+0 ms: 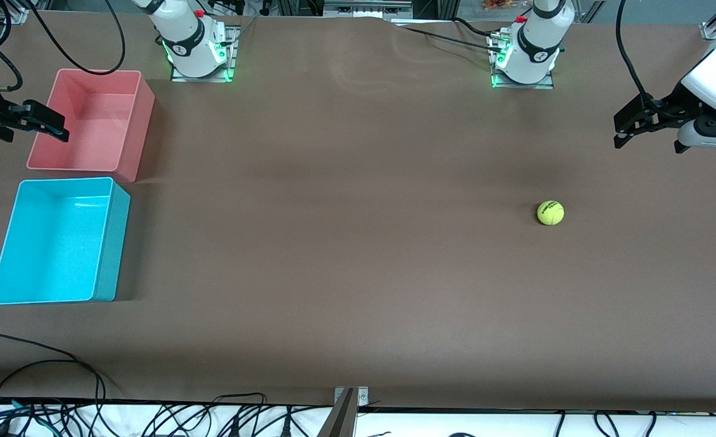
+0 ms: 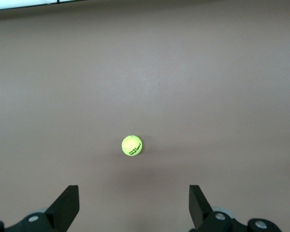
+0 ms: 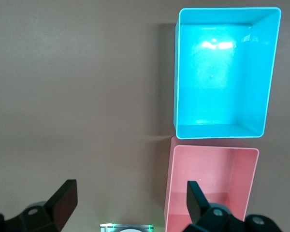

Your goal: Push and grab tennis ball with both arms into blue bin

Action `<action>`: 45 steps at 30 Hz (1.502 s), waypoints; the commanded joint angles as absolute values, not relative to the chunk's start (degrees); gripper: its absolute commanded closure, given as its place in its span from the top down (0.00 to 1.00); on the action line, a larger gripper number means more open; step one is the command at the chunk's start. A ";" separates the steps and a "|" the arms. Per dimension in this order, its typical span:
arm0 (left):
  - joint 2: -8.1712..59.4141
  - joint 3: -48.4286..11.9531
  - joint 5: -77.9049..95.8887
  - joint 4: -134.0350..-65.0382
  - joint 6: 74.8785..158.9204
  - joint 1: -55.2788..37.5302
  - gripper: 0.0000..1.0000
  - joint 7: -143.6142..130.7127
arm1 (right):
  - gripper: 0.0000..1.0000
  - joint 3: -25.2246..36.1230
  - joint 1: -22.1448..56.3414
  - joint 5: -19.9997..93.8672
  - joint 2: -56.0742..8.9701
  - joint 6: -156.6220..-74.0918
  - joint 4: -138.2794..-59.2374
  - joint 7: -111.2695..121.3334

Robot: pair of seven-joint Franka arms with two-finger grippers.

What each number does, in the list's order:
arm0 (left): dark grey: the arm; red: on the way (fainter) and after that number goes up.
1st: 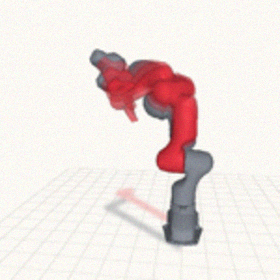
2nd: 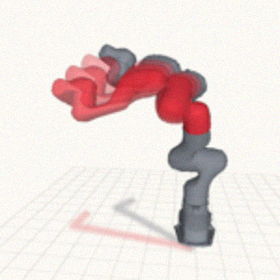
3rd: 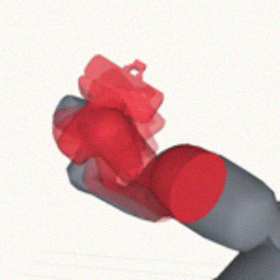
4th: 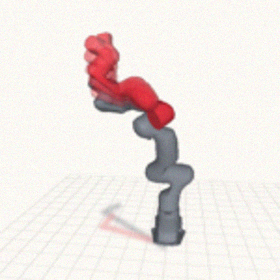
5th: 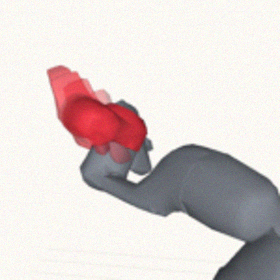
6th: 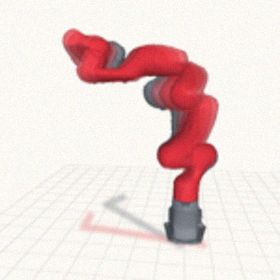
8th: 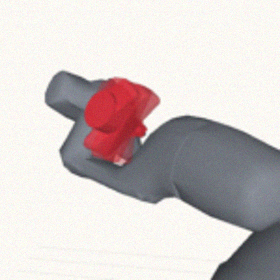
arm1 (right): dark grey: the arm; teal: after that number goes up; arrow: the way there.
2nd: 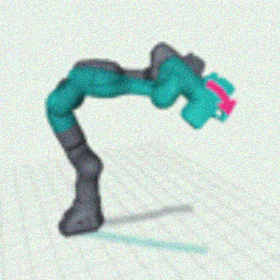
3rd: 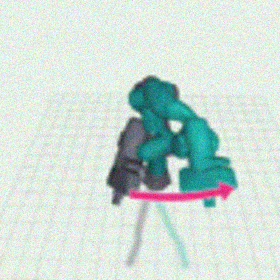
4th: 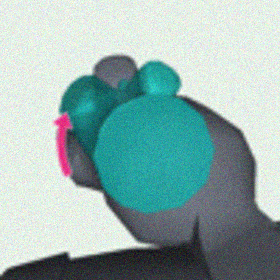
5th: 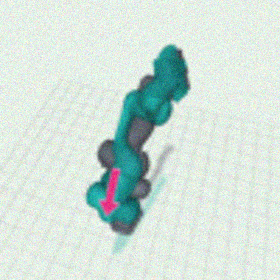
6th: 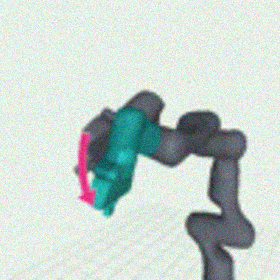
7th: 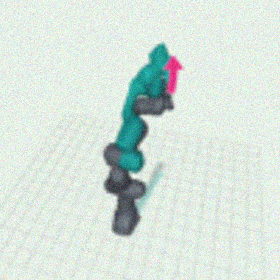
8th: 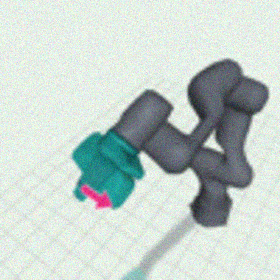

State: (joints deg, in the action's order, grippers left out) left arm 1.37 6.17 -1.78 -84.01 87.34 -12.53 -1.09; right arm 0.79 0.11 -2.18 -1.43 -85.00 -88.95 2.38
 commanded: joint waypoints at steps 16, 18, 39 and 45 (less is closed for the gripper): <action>1.76 6.86 -1.41 -82.62 86.66 -12.22 1.00 -1.58 | 1.00 0.18 -0.35 -2.64 -1.49 -84.11 -87.71 2.11; 1.76 6.77 -1.58 -82.62 86.66 -12.22 1.00 -1.58 | 1.00 0.18 -0.35 -2.64 -1.49 -84.20 -87.71 2.11; 1.76 7.03 -1.41 -83.58 84.38 -11.17 1.00 -0.62 | 1.00 0.18 -0.35 -2.64 -1.49 -84.20 -87.71 2.11; 2.55 7.03 -1.23 -83.76 84.55 -10.72 1.00 -0.53 | 1.00 0.18 -0.35 -2.64 -1.49 -84.20 -87.71 2.11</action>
